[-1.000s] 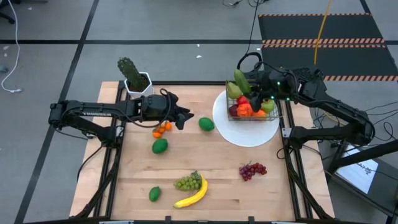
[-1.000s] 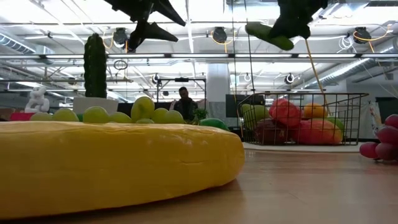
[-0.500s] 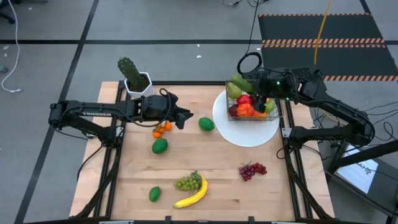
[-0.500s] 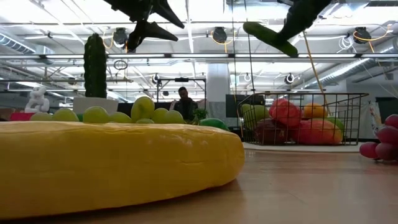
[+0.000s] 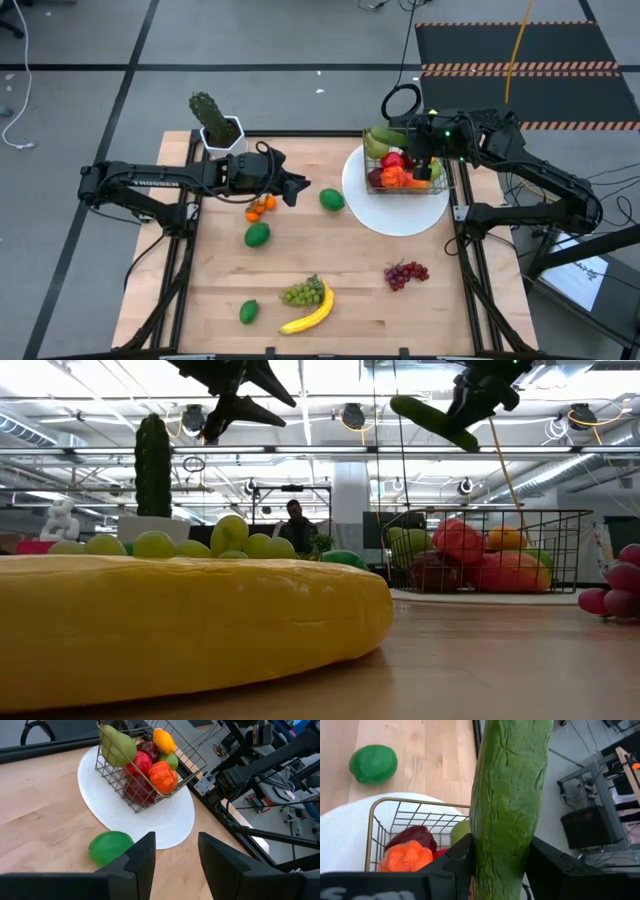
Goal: Build produce basket
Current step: Put the green cucumber into the gold wire basket
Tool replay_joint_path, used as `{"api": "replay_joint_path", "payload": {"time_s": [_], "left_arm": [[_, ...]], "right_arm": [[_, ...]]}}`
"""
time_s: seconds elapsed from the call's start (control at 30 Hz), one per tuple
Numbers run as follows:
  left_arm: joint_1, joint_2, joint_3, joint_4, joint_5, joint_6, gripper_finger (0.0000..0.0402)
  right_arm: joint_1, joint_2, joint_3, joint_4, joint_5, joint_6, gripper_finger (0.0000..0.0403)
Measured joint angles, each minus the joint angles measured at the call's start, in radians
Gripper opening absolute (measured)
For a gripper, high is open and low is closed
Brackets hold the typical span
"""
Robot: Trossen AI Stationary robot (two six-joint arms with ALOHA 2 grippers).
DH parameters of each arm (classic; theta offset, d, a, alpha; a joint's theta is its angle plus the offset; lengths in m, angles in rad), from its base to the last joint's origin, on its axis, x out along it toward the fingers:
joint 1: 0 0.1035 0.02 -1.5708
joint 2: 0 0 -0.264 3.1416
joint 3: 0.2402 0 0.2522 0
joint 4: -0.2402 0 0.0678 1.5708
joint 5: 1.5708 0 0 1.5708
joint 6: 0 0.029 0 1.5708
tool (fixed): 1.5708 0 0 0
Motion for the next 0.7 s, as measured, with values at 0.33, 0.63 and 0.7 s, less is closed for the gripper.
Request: {"api": "replay_joint_path", "payload": {"time_s": [0.33,0.63,0.7], "left_arm": [[0.0,0.0,0.0,-0.001,0.0,0.004,0.0147],[0.0,0.0,0.0,-0.001,0.0,0.006,0.0147],[-0.003,0.0,0.0,0.0,0.0,0.006,0.0147]], "right_arm": [[0.0,0.0,0.0,0.002,0.0,-0.012,0.0141],[0.0,0.0,0.0,0.04,-0.001,0.292,0.0141],[0.0,0.0,0.0,0.044,-0.003,0.395,0.0141]]}}
